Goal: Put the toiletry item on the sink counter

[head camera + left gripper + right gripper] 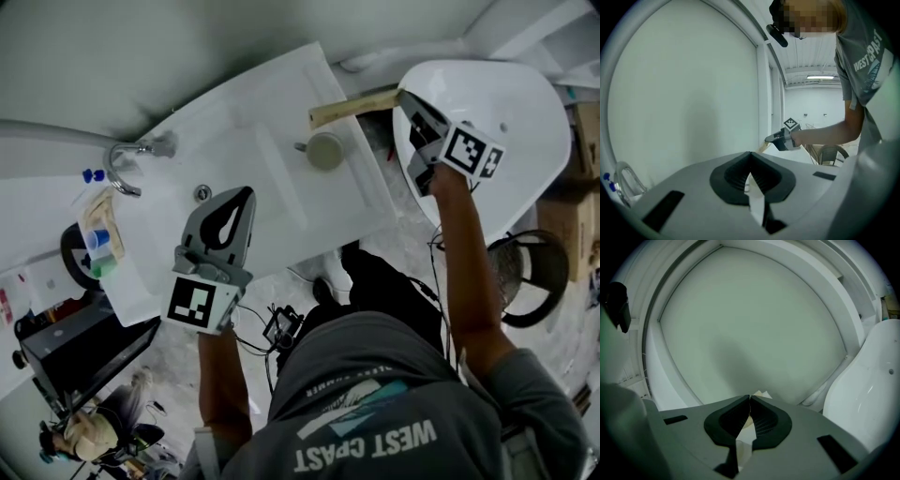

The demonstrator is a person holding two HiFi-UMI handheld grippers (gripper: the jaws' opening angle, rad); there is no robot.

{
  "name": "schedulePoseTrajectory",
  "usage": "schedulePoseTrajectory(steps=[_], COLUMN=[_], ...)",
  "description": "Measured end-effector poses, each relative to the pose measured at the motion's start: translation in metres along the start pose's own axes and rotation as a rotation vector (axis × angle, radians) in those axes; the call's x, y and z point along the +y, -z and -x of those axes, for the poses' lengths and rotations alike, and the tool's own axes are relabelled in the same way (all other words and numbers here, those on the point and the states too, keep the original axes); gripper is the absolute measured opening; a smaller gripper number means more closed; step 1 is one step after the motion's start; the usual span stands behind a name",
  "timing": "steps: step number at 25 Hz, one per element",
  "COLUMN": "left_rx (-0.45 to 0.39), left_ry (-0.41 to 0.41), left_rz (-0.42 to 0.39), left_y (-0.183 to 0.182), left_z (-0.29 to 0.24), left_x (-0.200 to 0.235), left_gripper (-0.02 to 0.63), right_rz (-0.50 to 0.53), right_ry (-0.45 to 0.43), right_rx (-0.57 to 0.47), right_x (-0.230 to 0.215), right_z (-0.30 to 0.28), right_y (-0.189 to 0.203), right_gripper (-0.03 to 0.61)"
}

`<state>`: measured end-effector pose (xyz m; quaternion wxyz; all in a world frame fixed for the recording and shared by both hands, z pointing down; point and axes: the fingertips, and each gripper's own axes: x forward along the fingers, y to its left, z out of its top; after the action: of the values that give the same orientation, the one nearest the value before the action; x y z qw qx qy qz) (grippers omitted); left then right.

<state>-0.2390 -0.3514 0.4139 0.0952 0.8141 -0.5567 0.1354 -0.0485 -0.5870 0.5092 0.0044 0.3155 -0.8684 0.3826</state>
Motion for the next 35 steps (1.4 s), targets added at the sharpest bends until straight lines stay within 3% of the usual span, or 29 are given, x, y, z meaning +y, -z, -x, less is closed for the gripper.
schedulePoseTrajectory(steps=[22, 35], left_rx=[-0.088, -0.14], left_ry=[-0.069, -0.123], left_rz=[0.006, 0.009], left_y=[-0.004, -0.008], left_z=[0.07, 0.11], left_x=[-0.024, -0.038], left_gripper=[0.002, 0.002], right_rz=[0.23, 0.315], right_ry=[0.075, 0.038], right_rx=[0.1, 0.171], right_x=[0.029, 0.056], right_z=[0.029, 0.024], right_y=[0.046, 0.067], right_gripper=[0.037, 0.08])
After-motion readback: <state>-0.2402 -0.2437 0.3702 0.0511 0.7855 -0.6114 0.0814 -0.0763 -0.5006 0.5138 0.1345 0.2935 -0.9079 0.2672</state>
